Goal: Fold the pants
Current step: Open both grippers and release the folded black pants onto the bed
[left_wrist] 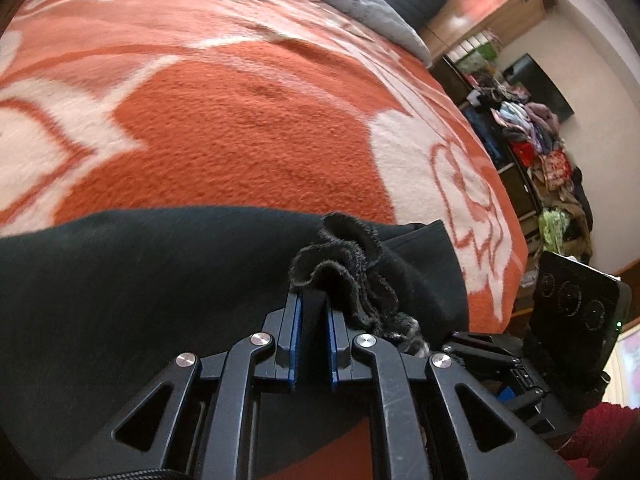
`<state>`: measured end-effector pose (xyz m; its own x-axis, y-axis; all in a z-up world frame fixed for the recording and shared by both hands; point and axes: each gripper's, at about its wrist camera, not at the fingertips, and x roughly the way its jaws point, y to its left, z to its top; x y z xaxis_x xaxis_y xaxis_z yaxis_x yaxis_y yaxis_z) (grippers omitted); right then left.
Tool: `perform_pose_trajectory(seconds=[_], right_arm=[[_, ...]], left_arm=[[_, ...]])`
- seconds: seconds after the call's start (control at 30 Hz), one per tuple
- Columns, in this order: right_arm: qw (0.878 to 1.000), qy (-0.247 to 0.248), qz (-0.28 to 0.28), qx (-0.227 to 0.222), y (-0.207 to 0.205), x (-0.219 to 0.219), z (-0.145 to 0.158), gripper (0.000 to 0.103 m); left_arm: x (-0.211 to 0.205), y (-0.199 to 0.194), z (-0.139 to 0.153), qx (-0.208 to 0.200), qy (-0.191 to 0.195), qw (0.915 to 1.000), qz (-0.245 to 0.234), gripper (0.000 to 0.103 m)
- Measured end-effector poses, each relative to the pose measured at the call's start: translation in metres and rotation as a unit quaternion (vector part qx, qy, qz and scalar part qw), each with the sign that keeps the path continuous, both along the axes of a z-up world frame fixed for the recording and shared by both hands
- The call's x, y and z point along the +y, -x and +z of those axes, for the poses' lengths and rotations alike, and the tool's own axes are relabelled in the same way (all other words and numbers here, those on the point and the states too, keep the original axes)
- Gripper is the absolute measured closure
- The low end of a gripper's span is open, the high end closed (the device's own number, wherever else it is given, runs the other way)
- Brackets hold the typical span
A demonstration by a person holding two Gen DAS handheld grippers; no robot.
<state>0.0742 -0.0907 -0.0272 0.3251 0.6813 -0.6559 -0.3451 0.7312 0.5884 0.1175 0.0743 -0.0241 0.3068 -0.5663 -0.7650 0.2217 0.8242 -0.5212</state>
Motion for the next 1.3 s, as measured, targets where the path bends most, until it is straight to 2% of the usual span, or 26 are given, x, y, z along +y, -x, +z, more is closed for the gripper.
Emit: perform_pose_trajectory(seconds=[0.3,0.47,0.67,0.83,1.0,1.13,1.3], right_arm=[[0.999,-0.004,0.032,-0.007,0.012,0.013,0.014,0.067],[0.999,-0.007,0.033,-0.031,0.012,0.015,0.032,0.067],[0.999,-0.013,0.001,-0.051,-0.001,-0.001,0.052,0.067],[0.997,0.002,-0.032,-0.064,-0.014,-0.015,0.059,0.067],[0.997,0.009,-0.052,-0.059,-0.025,-0.02,0.06,0.067],[0.997,0.019,-0.022,-0.067,-0.033,0.0,0.066,0.067],[0.996,0.029,0.029,-0.075,-0.045,0.042,0.07,0.067]], left_arm=[[0.038,0.029,0.012,-0.006,0.018,0.9974,0.07,0.086],[0.058,0.049,0.018,-0.012,0.027,0.9938,0.107,0.066],[0.073,0.068,0.018,-0.006,0.035,0.9907,0.131,0.061],[0.079,0.076,0.018,-0.001,0.046,0.9892,0.139,0.058],[0.072,0.081,0.027,-0.012,0.032,0.9897,0.139,0.051],[0.082,0.092,0.033,-0.015,0.035,0.986,0.162,0.046],[0.115,0.115,0.034,-0.012,0.045,0.9759,0.213,0.046]])
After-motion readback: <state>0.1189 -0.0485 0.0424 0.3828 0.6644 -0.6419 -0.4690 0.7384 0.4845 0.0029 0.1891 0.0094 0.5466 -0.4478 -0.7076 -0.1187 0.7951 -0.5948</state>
